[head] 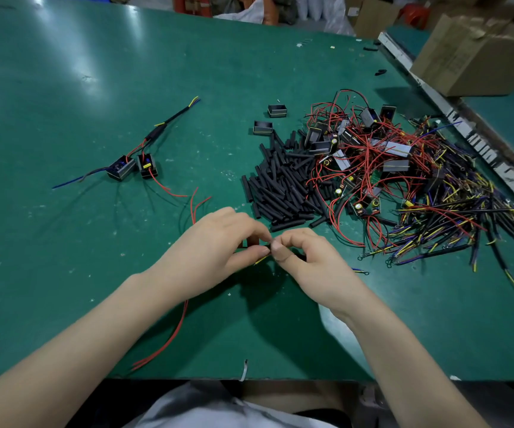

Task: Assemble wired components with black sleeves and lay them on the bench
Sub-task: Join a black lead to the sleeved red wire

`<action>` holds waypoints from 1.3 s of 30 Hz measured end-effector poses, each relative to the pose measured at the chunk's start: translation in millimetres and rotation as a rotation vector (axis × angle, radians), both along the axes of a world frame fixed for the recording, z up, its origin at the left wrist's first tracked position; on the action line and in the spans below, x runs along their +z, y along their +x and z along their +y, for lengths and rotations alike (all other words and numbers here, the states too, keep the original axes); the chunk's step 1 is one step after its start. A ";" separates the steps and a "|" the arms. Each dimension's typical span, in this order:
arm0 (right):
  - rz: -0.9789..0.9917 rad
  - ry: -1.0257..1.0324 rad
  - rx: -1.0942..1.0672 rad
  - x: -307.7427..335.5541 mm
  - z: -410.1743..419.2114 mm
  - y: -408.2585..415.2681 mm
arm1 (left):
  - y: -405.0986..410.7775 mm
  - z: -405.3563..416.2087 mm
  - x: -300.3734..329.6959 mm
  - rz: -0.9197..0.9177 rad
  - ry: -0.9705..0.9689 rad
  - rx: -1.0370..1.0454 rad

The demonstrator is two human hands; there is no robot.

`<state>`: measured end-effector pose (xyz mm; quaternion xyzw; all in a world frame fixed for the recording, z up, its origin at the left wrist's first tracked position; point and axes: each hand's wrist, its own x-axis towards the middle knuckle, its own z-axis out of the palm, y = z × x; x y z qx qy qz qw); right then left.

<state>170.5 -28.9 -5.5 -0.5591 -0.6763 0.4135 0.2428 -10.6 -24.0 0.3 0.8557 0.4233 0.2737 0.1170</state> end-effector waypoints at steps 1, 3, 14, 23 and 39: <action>0.030 -0.022 -0.020 -0.5 0.2 -0.8 | 0.5 -0.7 -0.9 -0.031 -0.013 0.015; 0.140 -0.090 -0.075 0.6 0.3 -1.8 | 1.5 -2.3 -2.5 -0.078 -0.038 0.041; 0.309 -0.167 0.012 8.0 2.9 10.2 | 5.3 -7.6 -3.6 -0.285 -0.186 0.119; 0.343 -0.124 0.024 -0.6 1.9 18.5 | 9.9 -10.8 -4.3 -0.281 -0.212 0.180; -0.220 0.062 0.092 -1.9 -7.9 15.1 | 14.8 -9.3 -7.5 -0.409 -0.481 0.226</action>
